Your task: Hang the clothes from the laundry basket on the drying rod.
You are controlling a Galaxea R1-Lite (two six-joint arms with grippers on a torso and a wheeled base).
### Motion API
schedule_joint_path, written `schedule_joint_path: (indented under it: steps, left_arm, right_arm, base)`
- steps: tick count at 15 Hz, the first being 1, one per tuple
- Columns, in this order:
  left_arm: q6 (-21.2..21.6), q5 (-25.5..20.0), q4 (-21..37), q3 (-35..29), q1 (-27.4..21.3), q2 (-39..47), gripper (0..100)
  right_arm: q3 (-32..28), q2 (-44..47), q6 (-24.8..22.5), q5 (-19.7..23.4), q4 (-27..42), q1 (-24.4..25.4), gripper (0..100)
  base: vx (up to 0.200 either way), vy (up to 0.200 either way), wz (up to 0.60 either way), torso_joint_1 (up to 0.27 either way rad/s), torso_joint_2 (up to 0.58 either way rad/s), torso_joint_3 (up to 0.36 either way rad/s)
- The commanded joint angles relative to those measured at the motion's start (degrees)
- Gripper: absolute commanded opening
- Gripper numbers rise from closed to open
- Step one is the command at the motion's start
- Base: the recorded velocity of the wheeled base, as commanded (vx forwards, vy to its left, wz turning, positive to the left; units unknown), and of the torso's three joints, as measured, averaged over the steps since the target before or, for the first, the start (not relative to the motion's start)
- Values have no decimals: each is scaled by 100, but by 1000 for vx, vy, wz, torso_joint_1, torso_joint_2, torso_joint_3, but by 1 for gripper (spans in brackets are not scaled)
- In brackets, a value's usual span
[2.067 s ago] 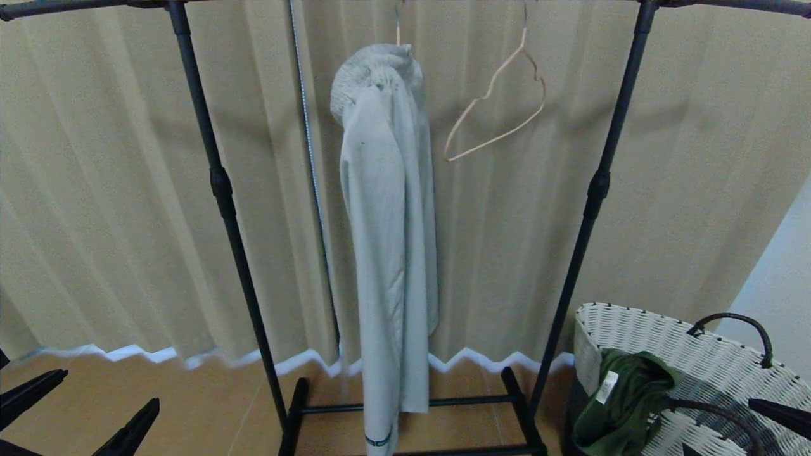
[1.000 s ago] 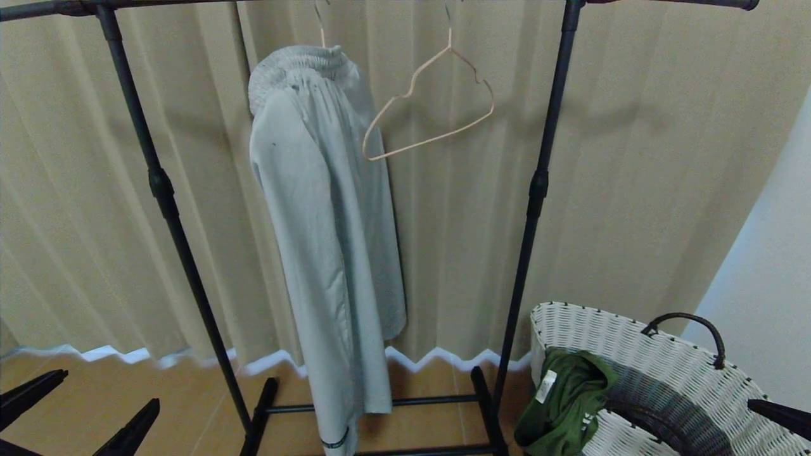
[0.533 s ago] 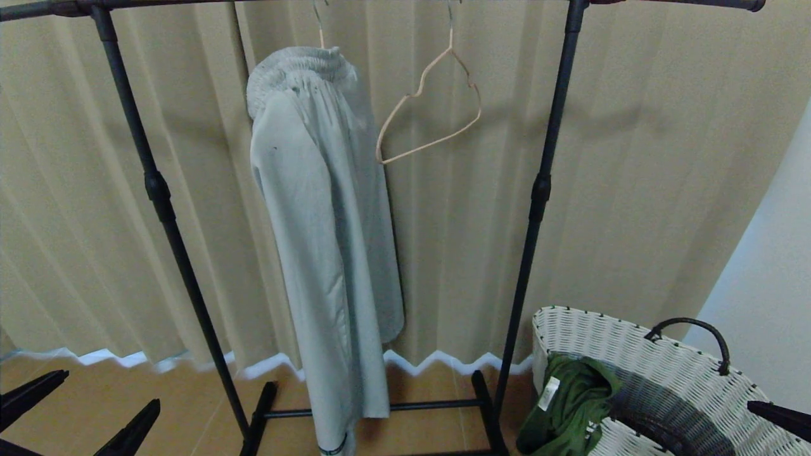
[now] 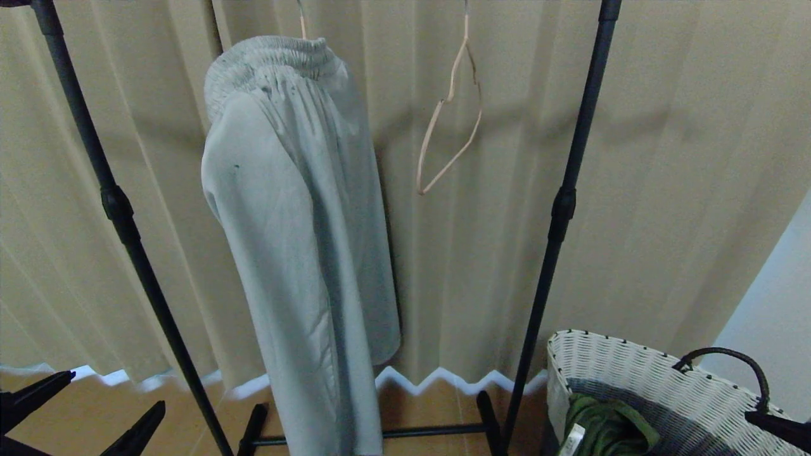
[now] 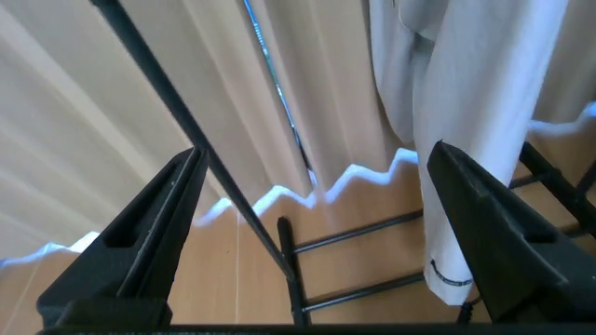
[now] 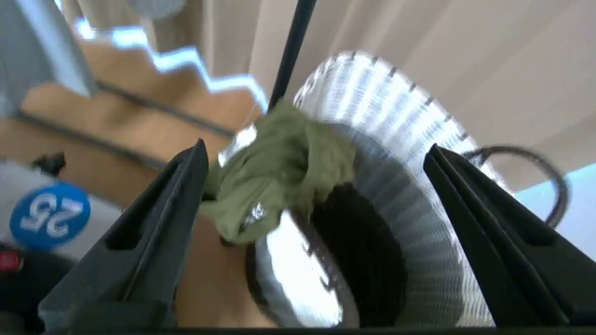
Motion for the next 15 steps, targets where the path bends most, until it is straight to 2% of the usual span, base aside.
schedule_joint_path:
  steps: [1, 3, 5, 8, 9, 11, 13, 15]
  left_arm:
    - [-7, 2, -10, 0, -292, 45, 100]
    - [-7, 2, -10, 0, -626, 19, 100]
    - [-16, 2, -10, 0, -855, 27, 100]
    - [-16, -7, -19, 0, -1030, 27, 100]
    - [-16, -7, -27, 0, -1048, 27, 100]
    - [-42, -33, -36, -35, -1048, 10, 100]
    - [-121, -472, -36, -88, -1030, -140, 100]
    - [-121, -639, -27, -97, -1013, -192, 100]
  right_arm:
    - [203, -1, -120, 3, 10, 3, 100]
    - [177, 17, -208, -6, 300, 3, 100]
    - [-87, 254, -507, -41, 669, -23, 100]
    - [-1124, 1115, -674, -59, 1689, -85, 100]
    - [-1563, 1845, -674, -59, 1926, -93, 100]
    - [-1968, 2873, -691, -67, 1926, -225, 100]
    - [-2363, 3761, -946, -85, 1926, -454, 100]
    - [-2618, 4350, -1175, -305, 1900, -638, 100]
  base:
    - [0, 0, 0, 0, 0, 0]
    - [0, 0, 0, 0, 0, 0]
    - [0, 0, 0, 0, 0, 0]
    - [0, 0, 0, 0, 0, 0]
    - [0, 0, 0, 0, 0, 0]
    - [0, 0, 0, 0, 0, 0]
    - [0, 0, 0, 0, 0, 0]
    - [0, 0, 0, 0, 0, 0]
